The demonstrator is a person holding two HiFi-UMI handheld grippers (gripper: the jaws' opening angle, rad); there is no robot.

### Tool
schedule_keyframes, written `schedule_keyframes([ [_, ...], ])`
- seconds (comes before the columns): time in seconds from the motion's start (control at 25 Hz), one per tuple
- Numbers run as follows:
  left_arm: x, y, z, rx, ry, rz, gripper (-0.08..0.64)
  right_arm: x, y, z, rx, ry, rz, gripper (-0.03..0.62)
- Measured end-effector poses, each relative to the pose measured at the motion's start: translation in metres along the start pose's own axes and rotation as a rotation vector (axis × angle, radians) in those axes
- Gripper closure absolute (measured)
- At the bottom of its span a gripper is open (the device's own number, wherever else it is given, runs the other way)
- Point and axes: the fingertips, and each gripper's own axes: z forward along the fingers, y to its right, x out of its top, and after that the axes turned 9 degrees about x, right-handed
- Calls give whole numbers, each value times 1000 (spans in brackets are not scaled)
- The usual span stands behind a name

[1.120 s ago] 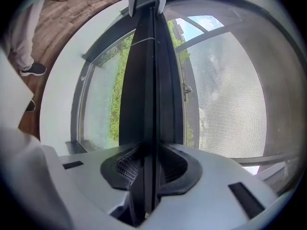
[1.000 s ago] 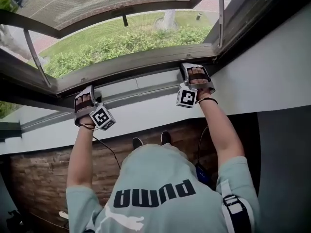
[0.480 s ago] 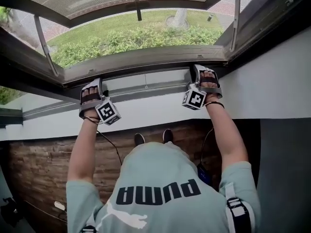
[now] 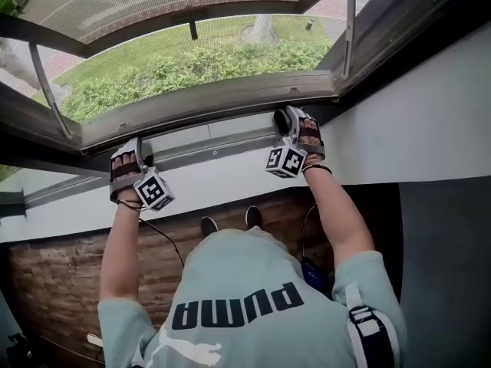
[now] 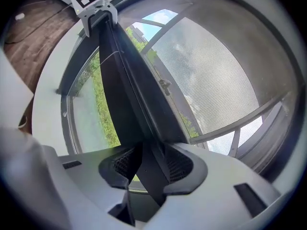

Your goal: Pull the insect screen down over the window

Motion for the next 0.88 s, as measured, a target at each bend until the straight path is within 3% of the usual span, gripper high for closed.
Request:
schedule_keyframes([
  [0.12, 1, -1, 6, 58, 20, -6, 151, 0, 3, 2, 11, 22, -26, 460],
  [0.28, -1, -2, 1, 57, 31, -43, 137, 2, 3, 0, 48, 41, -62, 462],
  [0.44, -36, -3, -2, 72, -45, -57, 137, 4, 0, -1, 80, 93, -89, 460],
  [0.52, -31, -8, 4, 101, -45, -32, 138, -5, 7, -2, 80, 92, -120, 460],
  [0.76, -30, 6, 5, 16, -60, -12, 137, -22, 8, -4, 78, 47, -312, 460],
  [0.88, -38, 5, 5, 19, -74, -23, 137, -44, 16, 2, 58, -8, -344, 460],
])
